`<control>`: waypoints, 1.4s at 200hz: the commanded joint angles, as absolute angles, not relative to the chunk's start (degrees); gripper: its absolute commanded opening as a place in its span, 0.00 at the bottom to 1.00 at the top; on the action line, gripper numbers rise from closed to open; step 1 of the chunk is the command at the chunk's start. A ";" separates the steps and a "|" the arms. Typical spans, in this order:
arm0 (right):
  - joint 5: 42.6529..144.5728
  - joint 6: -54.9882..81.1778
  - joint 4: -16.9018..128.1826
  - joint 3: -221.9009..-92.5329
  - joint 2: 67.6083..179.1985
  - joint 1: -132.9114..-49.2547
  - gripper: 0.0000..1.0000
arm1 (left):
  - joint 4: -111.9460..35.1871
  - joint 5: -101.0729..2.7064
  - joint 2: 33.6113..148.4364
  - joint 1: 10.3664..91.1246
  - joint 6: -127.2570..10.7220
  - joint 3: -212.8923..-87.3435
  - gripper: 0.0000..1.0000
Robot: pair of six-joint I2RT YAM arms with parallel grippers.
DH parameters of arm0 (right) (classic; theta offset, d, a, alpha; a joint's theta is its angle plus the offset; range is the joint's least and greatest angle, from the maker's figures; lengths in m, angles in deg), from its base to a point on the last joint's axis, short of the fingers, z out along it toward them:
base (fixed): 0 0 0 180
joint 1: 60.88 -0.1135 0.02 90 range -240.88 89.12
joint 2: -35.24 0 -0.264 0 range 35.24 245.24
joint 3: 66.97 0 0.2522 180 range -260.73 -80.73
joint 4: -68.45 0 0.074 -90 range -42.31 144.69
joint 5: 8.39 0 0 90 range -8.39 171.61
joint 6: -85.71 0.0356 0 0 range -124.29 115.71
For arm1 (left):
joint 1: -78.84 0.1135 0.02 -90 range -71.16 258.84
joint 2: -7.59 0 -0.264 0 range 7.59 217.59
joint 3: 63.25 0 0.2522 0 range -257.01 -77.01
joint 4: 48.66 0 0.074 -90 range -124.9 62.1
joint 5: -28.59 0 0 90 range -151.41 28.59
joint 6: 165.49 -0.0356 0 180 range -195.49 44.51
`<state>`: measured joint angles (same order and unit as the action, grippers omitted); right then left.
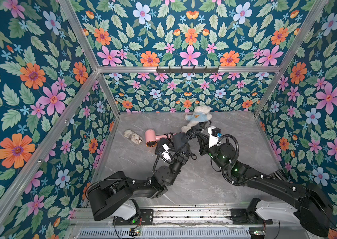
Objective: Wrap the cord around the hair dryer
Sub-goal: Wrap the power cord around the hair dryer, then place the hair dryer at the center of the board.
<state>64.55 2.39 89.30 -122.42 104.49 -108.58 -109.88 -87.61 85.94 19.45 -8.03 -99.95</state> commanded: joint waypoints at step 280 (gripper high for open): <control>92.94 16.02 22.56 -156.43 126.52 -102.46 0.00 | -24.99 -98.35 84.16 19.69 -36.38 -120.49 0.00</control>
